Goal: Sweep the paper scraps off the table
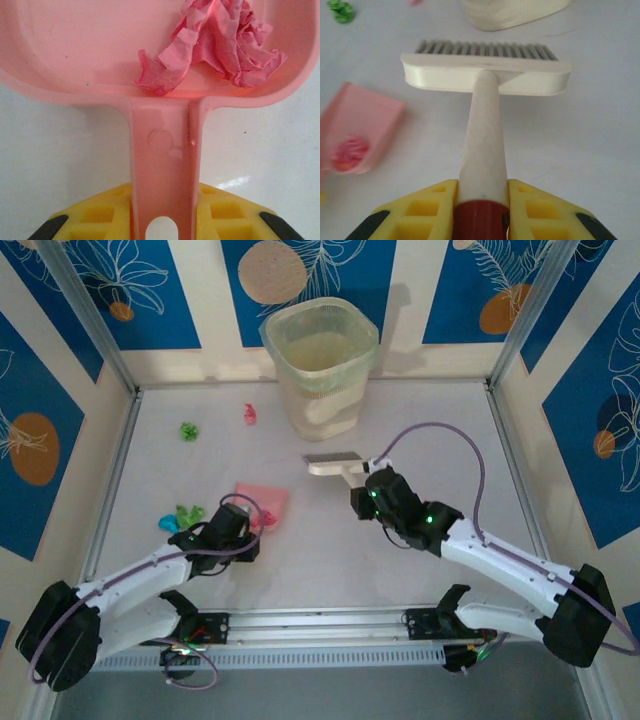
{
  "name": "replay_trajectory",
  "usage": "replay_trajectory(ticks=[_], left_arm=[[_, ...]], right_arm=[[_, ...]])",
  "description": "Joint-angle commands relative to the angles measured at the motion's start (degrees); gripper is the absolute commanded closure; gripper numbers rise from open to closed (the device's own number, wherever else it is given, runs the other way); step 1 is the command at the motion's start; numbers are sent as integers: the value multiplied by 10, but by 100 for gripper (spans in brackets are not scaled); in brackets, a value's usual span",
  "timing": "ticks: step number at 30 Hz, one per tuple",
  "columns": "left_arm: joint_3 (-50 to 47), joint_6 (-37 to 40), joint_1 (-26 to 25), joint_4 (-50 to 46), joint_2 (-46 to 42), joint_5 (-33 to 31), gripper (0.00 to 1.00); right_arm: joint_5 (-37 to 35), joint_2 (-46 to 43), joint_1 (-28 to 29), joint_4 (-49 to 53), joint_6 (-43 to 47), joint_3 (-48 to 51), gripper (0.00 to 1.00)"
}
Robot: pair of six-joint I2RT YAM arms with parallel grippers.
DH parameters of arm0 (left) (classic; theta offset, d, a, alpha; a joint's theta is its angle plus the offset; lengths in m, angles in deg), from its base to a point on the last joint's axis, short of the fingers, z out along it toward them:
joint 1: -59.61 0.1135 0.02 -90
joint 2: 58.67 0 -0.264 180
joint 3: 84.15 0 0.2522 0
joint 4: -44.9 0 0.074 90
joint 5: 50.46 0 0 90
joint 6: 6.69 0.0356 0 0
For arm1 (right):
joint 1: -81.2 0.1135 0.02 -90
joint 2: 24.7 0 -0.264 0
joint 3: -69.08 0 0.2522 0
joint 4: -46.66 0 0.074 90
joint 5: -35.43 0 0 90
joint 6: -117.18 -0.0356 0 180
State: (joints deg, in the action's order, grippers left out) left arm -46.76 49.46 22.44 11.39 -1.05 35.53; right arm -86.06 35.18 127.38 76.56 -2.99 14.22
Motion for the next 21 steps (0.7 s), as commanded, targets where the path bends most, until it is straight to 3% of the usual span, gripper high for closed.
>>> replay_trajectory(ticks=[1,6,14,21], left_arm=[[-9,17,6,14,-18,5,100],[-8,16,6,12,-20,4,100],[13,-1,2,-36,-69,26,100],[102,-9,-16,-112,-86,33,100]], right_arm=[[-42,-40,-17,-168,47,101,100],[-4,-68,-45,-269,39,182,100],[8,-50,-86,-262,7,186,100],[4,-55,-100,-259,1,190,100]])
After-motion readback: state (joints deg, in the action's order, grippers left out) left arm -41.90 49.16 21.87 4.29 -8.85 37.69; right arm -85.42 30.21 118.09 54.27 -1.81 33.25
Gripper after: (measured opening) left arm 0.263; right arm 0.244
